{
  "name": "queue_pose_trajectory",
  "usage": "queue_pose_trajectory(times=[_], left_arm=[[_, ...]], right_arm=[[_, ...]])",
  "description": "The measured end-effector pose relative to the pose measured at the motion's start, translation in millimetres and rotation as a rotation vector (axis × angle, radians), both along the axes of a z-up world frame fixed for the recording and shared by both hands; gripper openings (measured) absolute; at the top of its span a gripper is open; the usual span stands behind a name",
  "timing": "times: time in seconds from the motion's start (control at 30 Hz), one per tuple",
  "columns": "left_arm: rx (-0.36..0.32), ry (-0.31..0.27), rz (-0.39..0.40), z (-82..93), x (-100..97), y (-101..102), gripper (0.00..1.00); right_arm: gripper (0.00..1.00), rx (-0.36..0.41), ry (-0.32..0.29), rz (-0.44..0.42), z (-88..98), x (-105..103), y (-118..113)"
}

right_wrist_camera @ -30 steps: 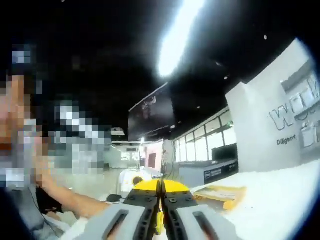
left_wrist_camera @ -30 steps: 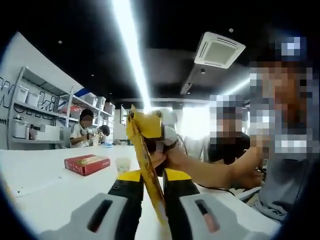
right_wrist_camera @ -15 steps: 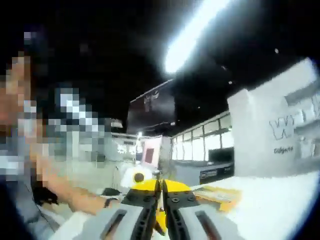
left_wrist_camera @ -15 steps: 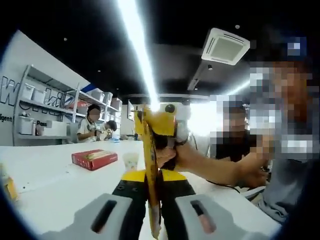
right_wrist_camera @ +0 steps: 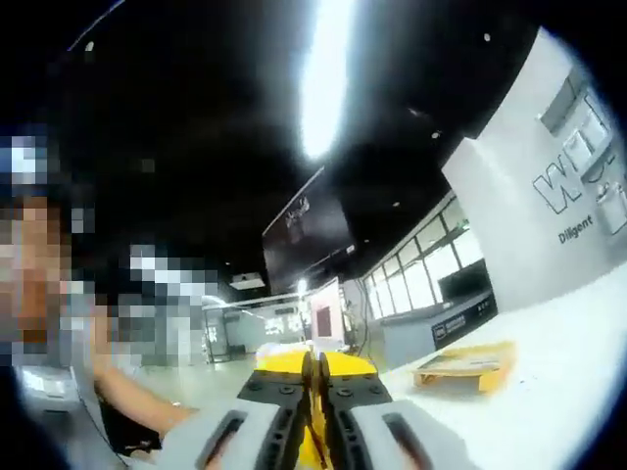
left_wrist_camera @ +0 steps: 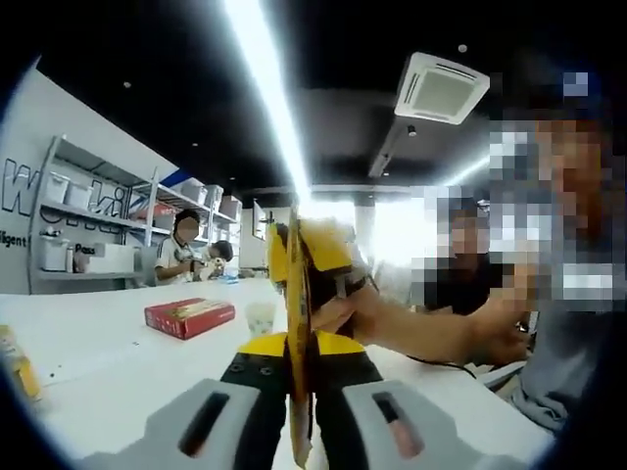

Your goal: Tear open the coffee pouch, take out the coffee, and pour the coffee from the pouch into the cup

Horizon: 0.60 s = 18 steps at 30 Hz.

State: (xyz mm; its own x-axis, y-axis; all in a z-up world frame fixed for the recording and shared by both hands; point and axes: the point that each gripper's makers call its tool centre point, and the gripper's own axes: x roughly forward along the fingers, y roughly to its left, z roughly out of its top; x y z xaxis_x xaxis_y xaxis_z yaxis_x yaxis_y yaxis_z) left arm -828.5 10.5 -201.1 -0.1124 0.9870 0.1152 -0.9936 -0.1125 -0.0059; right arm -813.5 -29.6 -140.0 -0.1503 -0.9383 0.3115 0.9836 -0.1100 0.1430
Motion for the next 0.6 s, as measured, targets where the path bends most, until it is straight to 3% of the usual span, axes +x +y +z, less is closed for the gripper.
queue_pose_trajectory(times=[0.1, 0.2, 0.3, 0.33, 0.43, 0.47, 0.53, 0.6], left_arm=[[-0.002, 0.060, 0.010, -0.4, 0.4, 2, 0.16], [0.011, 0.041, -0.010, 1.7, 2.6, 3, 0.19], [0.007, 0.019, -0.026, 1.0, 3.9, 2, 0.16], [0.020, 0.005, -0.041, 3.0, 5.9, 2, 0.16], [0.007, -0.009, -0.045, 2.0, 9.8, 3, 0.16], [0.001, -0.007, -0.044, 0.8, 10.6, 3, 0.16], [-0.011, -0.010, -0.037, -2.1, 9.0, 3, 0.16], [-0.024, 0.006, -0.010, -5.2, 4.1, 1, 0.13]], right_arm=[[0.02, 0.046, 0.066, -0.051, -0.7, 1, 1], [0.01, 0.051, 0.116, -0.091, 4.8, -6, 6], [0.01, 0.036, 0.167, -0.129, 11.7, -15, 13], [0.01, 0.051, 0.210, -0.171, 12.5, -22, 15], [0.01, 0.145, 0.425, -0.290, 10.5, -30, 16], [0.01, 0.179, 0.443, -0.319, 7.9, -34, 16], [0.01, 0.188, 0.438, -0.314, 7.0, -35, 13], [0.02, 0.129, 0.290, -0.222, 8.3, -34, 12]])
